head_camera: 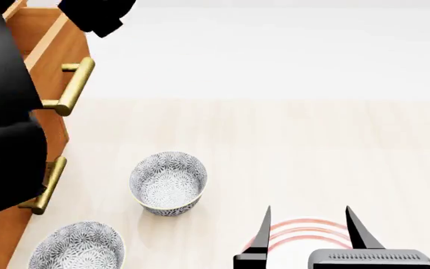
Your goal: Open the top drawer of the cabinet.
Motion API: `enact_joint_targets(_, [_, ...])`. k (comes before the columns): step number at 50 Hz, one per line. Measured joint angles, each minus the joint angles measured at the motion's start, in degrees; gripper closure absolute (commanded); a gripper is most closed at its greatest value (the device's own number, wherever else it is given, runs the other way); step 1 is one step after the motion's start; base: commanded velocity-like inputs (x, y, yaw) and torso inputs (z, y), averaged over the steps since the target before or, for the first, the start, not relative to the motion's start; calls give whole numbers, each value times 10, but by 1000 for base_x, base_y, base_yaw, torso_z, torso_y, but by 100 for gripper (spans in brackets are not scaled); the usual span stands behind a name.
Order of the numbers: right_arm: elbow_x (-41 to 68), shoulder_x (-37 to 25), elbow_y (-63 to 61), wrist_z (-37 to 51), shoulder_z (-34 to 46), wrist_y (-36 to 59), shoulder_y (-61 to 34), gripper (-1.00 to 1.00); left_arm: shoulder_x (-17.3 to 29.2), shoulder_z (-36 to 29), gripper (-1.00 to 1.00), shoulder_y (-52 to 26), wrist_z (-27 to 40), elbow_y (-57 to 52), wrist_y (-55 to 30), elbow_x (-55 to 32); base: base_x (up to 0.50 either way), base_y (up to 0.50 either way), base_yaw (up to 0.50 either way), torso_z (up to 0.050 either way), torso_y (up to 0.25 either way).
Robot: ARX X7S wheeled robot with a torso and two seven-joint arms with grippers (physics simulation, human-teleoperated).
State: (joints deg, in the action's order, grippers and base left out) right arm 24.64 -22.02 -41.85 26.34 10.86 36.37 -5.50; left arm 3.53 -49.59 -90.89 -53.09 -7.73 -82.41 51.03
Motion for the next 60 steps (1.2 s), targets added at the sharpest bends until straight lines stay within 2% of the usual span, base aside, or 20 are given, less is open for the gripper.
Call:
enact_joint_targets(7, [-1, -1, 1, 1, 2, -1, 0, -100, -15, 74, -100, -52, -29, 70, -36, -35, 0, 0, 0, 0, 0])
enact_joint_targets(11, [-1, -1, 1, 2, 3, -1, -1, -100, -22, 122, -100, -79, -9, 121, -49, -81, 0, 0, 0, 0, 0])
enact_joint_targets(17, [0, -2, 3, 3, 4, -3, 0, -100, -28, 187, -100, -111, 60, 203, -61, -168, 0, 0, 0, 0, 0])
enact_joint_targets(26, [1, -3, 4, 3, 4, -5, 0, -100, -31, 274, -100, -153, 233, 342, -59, -348, 0, 0, 0, 0, 0])
enact_joint_targets(32, [2, -4, 3, 5, 4, -5, 0, -100, -31, 303, -100, -169, 318, 416, -41, -433, 0, 0, 0, 0, 0])
enact_joint_targets(39, [3, -6, 0, 7, 5, -2, -1, -100, -28, 323, -100, -175, 379, 464, -27, -495, 0, 0, 0, 0, 0])
enact_joint_targets(60, [3, -8, 6, 8, 11, -7, 1, -100, -17, 370, -100, -148, 458, 523, 9, -576, 0, 0, 0, 0, 0])
